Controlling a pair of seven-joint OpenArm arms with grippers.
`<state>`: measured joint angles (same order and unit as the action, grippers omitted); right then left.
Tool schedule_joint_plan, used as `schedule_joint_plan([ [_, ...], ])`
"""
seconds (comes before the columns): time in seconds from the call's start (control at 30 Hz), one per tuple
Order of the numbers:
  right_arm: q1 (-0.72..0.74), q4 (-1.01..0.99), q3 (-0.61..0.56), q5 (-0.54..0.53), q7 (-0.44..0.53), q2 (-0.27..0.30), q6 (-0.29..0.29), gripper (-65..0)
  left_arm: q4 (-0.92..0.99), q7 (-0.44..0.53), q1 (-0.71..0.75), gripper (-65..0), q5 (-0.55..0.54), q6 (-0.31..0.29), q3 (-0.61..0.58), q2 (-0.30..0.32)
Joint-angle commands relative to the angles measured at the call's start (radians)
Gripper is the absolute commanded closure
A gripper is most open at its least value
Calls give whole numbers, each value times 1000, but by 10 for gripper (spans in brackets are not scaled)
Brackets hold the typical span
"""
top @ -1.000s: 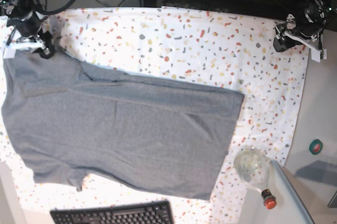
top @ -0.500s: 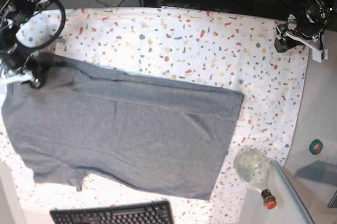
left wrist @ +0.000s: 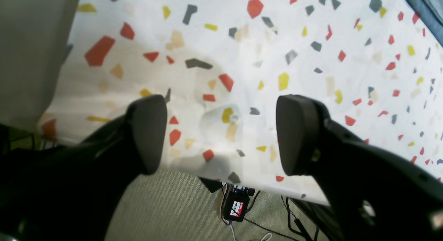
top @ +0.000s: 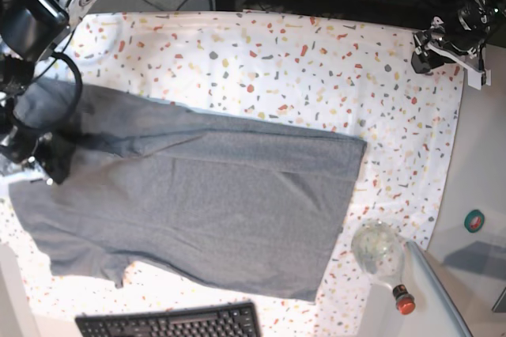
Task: Layout the t-shirt on the table in an organized manner, then fold the t-shirt properly
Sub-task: 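Move both grippers to the shirt's collar-side edge corners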
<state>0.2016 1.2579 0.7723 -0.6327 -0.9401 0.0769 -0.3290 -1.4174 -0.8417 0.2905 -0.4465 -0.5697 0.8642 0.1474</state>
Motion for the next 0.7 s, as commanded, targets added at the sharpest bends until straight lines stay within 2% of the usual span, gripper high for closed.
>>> schedule_joint_plan([
  [0.0,19,12,-14,-22,33,13,-3,0,-18,15,0,-462,-13,-5,7,16],
  [0.17,19,-10,-95,-22,146,33,-2,0,-18,15,11,-462,-13,-5,3,16],
  [0.37,83,-148,-116,-22,165,82,-2,0,-18,15,14,-462,-13,-5,3,16],
  [0.43,91,-166,-122,-26,146,97,-6,-177,-18,15,14,-462,-13,-5,2,16],
  [0.5,88,-123,-106,-34,88,100,-11,-354,-18,15,14,-462,-13,-5,2,16],
  [0.53,72,-77,-86,-60,59,99,-11,-399,-18,15,14,-462,-13,-5,2,16],
  [0.57,35,-10,-67,-100,31,96,-12,-401,-18,15,14,-462,-13,-5,2,16],
  [0.67,-101,220,-81,-233,11,96,-12,-344,-18,15,14,-462,-13,-5,2,16],
])
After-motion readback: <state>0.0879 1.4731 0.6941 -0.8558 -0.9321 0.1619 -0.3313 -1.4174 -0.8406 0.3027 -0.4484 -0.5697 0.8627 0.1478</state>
